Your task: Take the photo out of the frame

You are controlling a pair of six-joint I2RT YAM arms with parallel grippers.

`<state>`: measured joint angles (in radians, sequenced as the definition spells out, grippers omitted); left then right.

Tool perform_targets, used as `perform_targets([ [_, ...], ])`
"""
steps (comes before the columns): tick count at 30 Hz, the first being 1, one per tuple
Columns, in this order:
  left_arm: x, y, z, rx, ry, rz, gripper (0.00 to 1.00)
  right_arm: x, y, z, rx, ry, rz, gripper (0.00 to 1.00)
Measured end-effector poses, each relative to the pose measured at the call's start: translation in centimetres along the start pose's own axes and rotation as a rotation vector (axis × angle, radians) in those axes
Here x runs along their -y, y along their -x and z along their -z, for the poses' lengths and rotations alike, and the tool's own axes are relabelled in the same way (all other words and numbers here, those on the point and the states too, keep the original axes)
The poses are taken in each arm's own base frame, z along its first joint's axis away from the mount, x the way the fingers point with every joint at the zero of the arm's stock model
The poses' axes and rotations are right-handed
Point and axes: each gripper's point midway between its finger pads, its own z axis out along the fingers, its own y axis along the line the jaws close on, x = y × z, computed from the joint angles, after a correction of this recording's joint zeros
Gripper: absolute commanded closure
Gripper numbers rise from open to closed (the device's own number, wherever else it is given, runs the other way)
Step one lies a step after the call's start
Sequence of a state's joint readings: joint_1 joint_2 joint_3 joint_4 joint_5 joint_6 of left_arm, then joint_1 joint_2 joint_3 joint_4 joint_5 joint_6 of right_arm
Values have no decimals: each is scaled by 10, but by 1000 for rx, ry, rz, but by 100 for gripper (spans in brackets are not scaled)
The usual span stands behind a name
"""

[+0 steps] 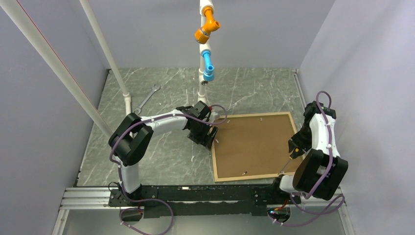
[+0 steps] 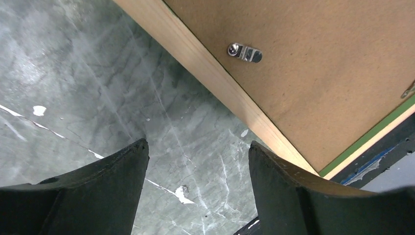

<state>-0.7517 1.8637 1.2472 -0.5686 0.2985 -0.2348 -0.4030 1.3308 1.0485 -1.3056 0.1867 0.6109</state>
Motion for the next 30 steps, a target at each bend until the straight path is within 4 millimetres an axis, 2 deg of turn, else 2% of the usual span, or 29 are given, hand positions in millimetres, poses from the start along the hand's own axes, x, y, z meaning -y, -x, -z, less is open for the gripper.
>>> perform_targets([
  [3,0,-7,-4,-14,10,5,19,-2,-12,-5,-52,21,12,100],
  [7,6,-5,-6,4,-1,-4,20,-5,-28,-8,-107,58,37,100],
  [11,14,-2,-9,22,-15,-30,22,-12,-34,-4,-135,105,54,100],
  [15,20,-1,-11,30,-27,-45,20,-12,-22,4,-82,106,48,100],
  [19,23,1,-12,42,-33,-55,23,-10,-8,8,-25,84,31,100],
  [25,21,4,-13,56,-22,-54,25,-6,8,4,38,40,17,100],
  [30,19,7,-14,67,-14,-55,23,-9,7,-9,36,40,0,100],
])
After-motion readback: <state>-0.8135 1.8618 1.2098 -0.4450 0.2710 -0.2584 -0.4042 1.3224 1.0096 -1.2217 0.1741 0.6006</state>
